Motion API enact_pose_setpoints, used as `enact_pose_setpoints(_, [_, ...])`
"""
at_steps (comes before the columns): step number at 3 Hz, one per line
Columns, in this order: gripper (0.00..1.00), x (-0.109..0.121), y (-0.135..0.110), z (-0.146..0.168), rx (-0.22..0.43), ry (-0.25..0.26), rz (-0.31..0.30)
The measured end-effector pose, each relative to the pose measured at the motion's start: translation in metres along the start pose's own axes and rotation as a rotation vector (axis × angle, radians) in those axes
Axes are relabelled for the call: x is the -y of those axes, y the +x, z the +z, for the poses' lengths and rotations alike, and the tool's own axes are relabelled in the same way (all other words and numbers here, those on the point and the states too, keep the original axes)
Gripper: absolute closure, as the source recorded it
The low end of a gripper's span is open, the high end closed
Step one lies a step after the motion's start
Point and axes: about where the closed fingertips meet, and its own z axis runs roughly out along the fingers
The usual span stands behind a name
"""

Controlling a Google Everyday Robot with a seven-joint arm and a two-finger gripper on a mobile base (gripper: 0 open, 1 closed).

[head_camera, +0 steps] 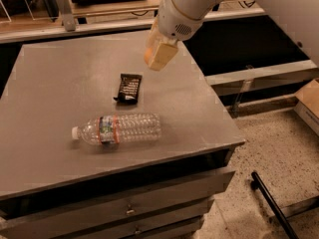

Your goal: Pick orange

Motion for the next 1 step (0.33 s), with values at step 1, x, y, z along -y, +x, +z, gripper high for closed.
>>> enact_pose_setpoints(1, [1.00, -0.0004, -0.0008, -0.0042, 0.015, 0.005, 0.002])
